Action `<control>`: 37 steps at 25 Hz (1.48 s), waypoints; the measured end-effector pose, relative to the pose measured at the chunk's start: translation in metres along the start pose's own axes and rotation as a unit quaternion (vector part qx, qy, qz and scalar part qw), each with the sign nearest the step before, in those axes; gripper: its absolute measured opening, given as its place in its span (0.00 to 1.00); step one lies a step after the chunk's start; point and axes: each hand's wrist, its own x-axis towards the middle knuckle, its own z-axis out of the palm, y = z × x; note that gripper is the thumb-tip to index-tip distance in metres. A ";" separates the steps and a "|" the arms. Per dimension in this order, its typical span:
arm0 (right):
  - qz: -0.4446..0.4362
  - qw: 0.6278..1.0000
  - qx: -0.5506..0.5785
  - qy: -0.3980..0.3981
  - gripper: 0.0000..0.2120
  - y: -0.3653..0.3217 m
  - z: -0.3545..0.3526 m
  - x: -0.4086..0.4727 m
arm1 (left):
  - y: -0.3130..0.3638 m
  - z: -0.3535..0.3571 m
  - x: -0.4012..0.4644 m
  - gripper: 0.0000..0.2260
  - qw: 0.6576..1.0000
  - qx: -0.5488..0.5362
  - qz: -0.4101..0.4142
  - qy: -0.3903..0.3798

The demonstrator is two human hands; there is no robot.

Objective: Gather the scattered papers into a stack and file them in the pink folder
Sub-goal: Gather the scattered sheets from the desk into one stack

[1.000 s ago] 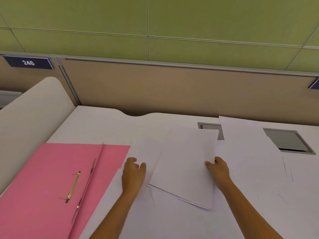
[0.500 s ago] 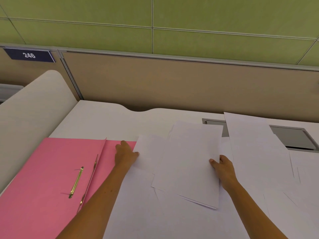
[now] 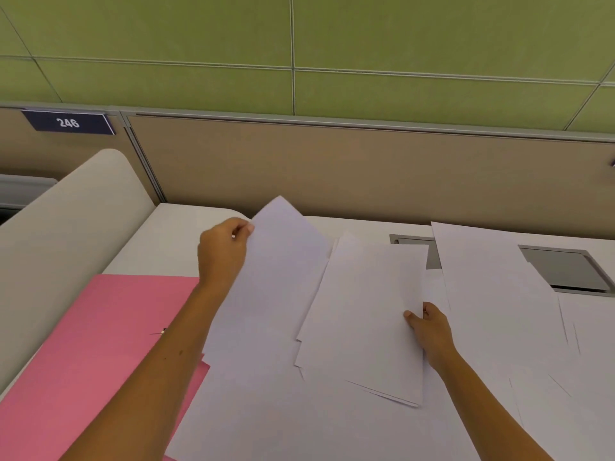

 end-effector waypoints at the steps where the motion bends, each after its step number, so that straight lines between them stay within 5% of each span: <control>1: -0.002 1.000 -0.002 0.002 0.05 -0.001 0.000 -0.001 | 0.008 -0.008 0.006 0.11 0.999 -0.010 0.028 0.023; 7: -0.011 0.999 -0.036 -0.002 0.09 -0.006 0.000 -0.006 | 0.064 -0.058 0.027 0.11 0.972 -0.085 0.162 0.144; 10: -0.009 0.999 -0.041 -0.008 0.10 -0.007 0.000 -0.007 | 0.077 -0.065 0.041 0.08 0.966 -0.187 0.093 0.150; 14: -0.007 0.998 -0.050 -0.027 0.10 -0.007 -0.002 -0.007 | 0.054 -0.020 0.042 0.05 0.965 -0.260 -0.044 0.017; 18: 0.022 0.998 -0.022 -0.051 0.10 -0.006 -0.005 -0.005 | 0.035 0.056 0.003 0.10 0.974 -0.162 -0.133 -0.088; 23: 0.088 0.988 0.092 -0.088 0.23 -0.017 -0.013 -0.005 | 0.033 0.121 -0.036 0.17 0.956 -0.083 -0.185 -0.213; 30: 0.030 0.995 0.036 -0.082 0.13 -0.008 -0.011 0.004 | 0.038 0.141 -0.051 0.18 0.937 -0.089 -0.161 -0.298; 33: 0.009 0.998 0.017 -0.065 0.12 -0.003 -0.004 -0.003 | 0.023 0.121 -0.057 0.19 0.945 -0.072 -0.135 -0.290; 35: 0.004 0.999 0.000 -0.051 0.11 0.006 0.003 -0.015 | -0.010 0.097 -0.060 0.19 0.964 0.054 -0.111 -0.237; 37: -0.006 0.999 -0.017 -0.035 0.10 0.008 -0.001 -0.018 | -0.039 0.079 -0.057 0.21 0.945 0.215 -0.122 -0.215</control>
